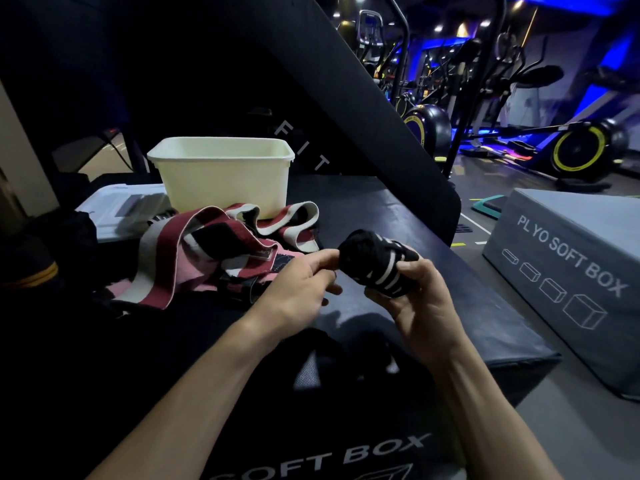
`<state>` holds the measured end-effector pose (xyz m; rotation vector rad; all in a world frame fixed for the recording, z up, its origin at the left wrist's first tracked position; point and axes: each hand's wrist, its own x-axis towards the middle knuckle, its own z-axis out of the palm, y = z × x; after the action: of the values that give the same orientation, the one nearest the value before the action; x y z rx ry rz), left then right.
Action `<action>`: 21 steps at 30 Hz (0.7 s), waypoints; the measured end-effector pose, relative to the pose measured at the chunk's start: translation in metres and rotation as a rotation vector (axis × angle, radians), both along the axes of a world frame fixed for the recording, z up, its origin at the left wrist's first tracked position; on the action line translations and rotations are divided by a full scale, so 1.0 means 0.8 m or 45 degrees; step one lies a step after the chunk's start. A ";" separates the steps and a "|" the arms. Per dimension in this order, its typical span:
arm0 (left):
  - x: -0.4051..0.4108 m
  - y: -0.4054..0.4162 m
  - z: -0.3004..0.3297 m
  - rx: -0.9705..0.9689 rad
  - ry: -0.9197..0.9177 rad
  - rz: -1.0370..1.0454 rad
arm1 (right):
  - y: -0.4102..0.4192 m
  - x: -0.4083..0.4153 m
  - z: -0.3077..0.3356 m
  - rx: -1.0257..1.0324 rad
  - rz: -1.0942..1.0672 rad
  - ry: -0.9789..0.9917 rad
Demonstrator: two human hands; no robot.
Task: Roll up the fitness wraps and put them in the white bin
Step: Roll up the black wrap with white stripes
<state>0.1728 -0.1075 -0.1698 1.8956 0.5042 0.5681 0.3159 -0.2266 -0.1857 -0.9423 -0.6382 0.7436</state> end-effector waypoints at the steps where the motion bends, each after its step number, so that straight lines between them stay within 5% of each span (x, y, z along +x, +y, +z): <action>1: -0.001 0.000 0.000 -0.097 -0.036 -0.022 | -0.003 0.001 0.000 -0.005 0.035 0.031; 14: -0.007 0.004 0.004 -0.659 -0.137 -0.092 | -0.021 0.008 0.004 -0.219 0.405 -0.144; 21: -0.010 0.000 0.019 -0.305 0.062 -0.027 | -0.025 0.004 0.004 -0.316 0.461 -0.367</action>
<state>0.1647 -0.1077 -0.1550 1.6879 0.5576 0.4283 0.3192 -0.2468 -0.1823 -1.1905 -1.0029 1.0348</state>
